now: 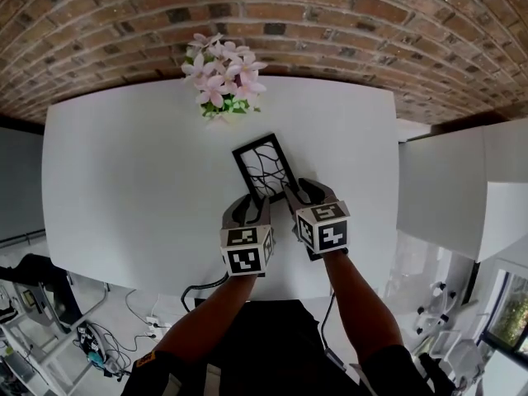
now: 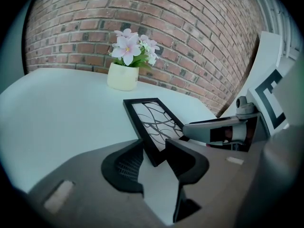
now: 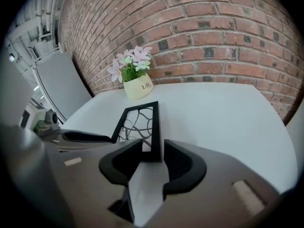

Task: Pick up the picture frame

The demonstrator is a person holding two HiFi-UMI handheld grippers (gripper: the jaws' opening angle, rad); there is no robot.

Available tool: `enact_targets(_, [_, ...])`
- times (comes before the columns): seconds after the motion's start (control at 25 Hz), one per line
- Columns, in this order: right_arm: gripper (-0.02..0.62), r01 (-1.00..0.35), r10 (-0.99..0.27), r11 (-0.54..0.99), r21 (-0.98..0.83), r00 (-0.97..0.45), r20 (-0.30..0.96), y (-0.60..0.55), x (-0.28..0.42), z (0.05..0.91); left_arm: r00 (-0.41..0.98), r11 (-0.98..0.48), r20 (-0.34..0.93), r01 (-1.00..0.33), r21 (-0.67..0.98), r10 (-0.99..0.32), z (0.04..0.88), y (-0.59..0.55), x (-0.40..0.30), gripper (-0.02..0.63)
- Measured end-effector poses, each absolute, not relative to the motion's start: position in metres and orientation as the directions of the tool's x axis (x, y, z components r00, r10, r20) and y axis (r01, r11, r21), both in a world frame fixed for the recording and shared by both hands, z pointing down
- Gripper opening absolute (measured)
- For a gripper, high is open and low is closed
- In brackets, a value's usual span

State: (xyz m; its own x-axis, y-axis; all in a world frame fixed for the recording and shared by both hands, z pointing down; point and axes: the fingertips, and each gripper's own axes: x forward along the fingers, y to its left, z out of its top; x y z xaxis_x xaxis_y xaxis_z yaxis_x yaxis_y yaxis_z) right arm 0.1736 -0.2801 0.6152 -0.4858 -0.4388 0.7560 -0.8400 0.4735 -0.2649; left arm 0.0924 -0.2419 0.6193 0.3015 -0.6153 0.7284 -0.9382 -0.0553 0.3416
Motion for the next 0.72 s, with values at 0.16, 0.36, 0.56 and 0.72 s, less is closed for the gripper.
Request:
enact_targets(0.16, [0.143, -0.839, -0.431, 0.463, -0.285, -0.494, 0.755, -0.2786, 0.1736, 0.6189, 0.296, -0.046, 0.728, -0.939, 0.342, -0.619, 0.6196, -0.2417, 0.0936, 0.149])
enact_targets(0.36, [0.146, -0.831, -0.413, 0.451, -0.326, -0.518, 0.749, -0.2796, 0.1733, 0.6198, 0.291, -0.033, 0.726, -0.937, 0.348, -0.623, 0.6204, -0.2417, 0.0924, 0.152])
enact_targets(0.56, [0.143, -0.827, -0.386, 0.441, -0.350, -0.526, 0.758, -0.2800, 0.1757, 0.6202, 0.291, -0.006, 0.725, -0.930, 0.368, -0.624, 0.6213, -0.2417, 0.0908, 0.167])
enact_targets(0.72, [0.137, -0.817, -0.365, 0.446, -0.366, -0.539, 0.759, -0.2799, 0.1749, 0.6211, 0.320, 0.007, 0.707, -0.909, 0.417, -0.631, 0.6218, -0.2421, 0.0938, 0.144])
